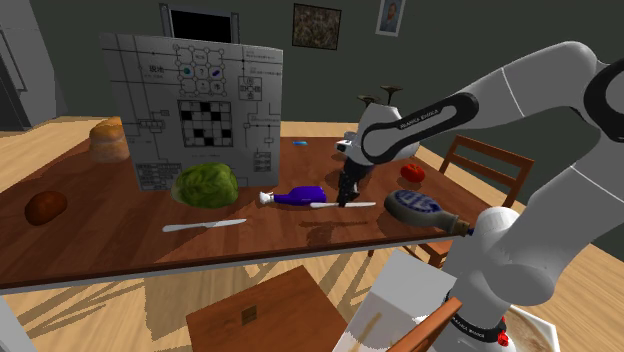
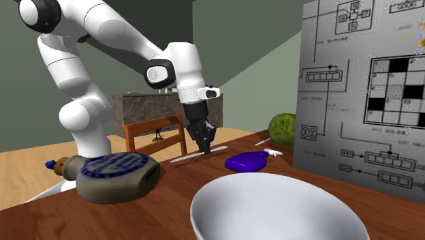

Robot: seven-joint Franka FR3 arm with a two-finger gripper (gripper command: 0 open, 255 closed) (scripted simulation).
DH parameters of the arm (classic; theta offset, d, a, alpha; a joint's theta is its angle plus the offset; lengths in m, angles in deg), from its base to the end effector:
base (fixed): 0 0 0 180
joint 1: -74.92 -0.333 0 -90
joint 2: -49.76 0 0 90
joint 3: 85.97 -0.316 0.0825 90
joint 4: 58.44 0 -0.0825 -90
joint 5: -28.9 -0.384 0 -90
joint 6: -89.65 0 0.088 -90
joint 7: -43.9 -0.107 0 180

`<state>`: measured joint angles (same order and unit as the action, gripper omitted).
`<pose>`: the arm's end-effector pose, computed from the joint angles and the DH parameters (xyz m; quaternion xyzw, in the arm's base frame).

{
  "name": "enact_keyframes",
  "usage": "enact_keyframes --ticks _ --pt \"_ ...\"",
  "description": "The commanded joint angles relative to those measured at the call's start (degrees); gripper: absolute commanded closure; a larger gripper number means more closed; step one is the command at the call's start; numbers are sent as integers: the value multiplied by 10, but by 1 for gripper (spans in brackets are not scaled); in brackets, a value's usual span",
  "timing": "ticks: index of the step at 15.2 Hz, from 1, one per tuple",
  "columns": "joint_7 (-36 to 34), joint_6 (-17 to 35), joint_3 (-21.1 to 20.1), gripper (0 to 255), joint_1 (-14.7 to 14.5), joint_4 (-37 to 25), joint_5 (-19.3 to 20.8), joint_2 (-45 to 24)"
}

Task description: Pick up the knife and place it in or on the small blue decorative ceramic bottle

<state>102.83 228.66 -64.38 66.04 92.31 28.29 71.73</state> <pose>0.4069 -0.0878 0.3804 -0.9133 -0.3935 -0.1043 0.0154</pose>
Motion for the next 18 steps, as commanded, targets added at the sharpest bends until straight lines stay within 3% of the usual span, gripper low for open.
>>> enact_keyframes --ticks 1,18 --pt "-5 -18 -4 255 3 -7 5 11" --pt "-33 -164 -28 255 12 -95 19 71"
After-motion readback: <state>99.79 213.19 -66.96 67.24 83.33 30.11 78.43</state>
